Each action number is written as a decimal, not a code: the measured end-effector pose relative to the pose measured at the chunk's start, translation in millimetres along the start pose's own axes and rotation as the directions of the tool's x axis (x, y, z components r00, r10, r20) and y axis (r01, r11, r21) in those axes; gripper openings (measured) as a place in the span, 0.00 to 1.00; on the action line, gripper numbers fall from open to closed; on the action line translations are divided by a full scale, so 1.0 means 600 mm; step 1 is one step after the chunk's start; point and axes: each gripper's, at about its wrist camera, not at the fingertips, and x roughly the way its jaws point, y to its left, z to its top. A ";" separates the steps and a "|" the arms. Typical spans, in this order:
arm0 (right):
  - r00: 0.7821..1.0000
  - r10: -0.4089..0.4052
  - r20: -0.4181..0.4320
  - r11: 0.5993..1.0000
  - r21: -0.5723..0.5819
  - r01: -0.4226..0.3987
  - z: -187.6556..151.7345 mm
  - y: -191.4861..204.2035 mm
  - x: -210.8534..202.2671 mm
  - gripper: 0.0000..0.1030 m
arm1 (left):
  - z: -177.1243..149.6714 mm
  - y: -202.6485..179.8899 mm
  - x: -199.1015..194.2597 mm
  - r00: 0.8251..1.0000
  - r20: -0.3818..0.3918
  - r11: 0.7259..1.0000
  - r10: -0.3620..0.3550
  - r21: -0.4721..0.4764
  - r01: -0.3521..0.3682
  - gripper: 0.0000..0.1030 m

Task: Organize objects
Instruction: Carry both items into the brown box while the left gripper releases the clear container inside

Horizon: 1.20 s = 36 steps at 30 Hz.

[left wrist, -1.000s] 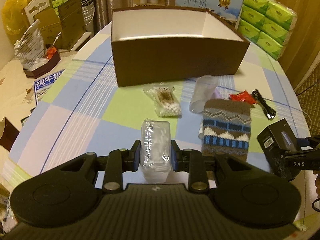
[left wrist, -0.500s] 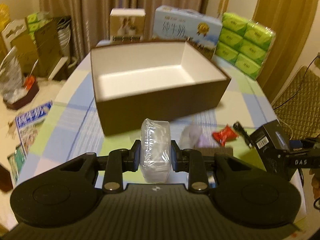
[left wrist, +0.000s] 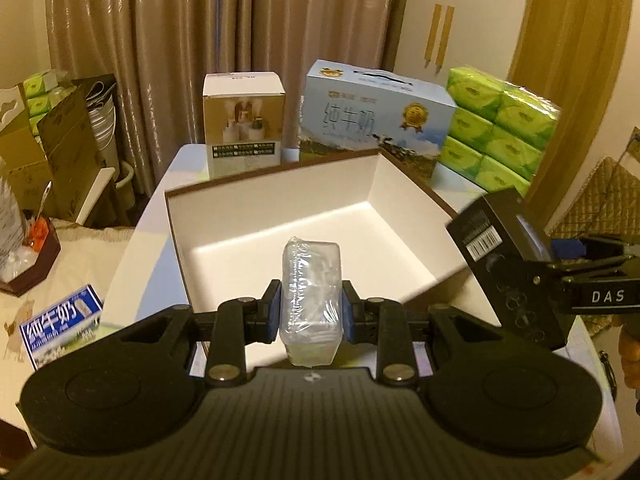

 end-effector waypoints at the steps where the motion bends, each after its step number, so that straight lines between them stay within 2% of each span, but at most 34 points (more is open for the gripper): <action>1: 1.000 0.000 -0.001 1.000 -0.005 0.000 0.008 0.003 0.014 0.74 | 0.008 0.004 0.012 1.000 -0.006 1.000 0.004 0.002 -0.004 0.24; 6: 1.000 -0.010 -0.018 1.000 -0.018 0.010 0.035 0.007 0.084 0.74 | 0.035 0.029 0.074 0.998 -0.058 1.000 0.006 -0.010 -0.007 0.24; 14: 0.996 -0.064 -0.068 0.998 -0.027 0.062 0.039 -0.016 0.175 0.74 | 0.051 0.053 0.162 0.987 -0.160 0.999 -0.007 -0.040 0.001 0.24; 23: 0.977 -0.119 -0.177 0.993 -0.019 0.118 0.016 -0.047 0.251 0.74 | 0.034 0.053 0.258 0.950 -0.299 0.994 -0.086 -0.092 0.061 0.24; 29: 0.972 -0.121 -0.200 0.993 -0.005 0.122 0.004 -0.055 0.268 0.74 | 0.027 0.045 0.301 0.938 -0.331 0.993 -0.106 -0.084 0.082 0.24; 31: 0.973 -0.123 -0.194 0.992 0.006 0.126 0.002 -0.058 0.269 0.75 | 0.025 0.044 0.308 0.936 -0.331 0.991 -0.122 -0.091 0.097 0.26; 34: 0.974 -0.122 -0.192 0.991 0.032 0.131 0.003 -0.066 0.265 0.75 | 0.030 0.040 0.312 0.942 -0.316 0.993 -0.112 -0.077 0.092 0.34; 36: 0.973 -0.114 -0.198 0.992 0.033 0.123 0.005 -0.067 0.261 0.75 | 0.033 0.043 0.312 0.946 -0.311 0.995 -0.096 -0.067 0.079 0.50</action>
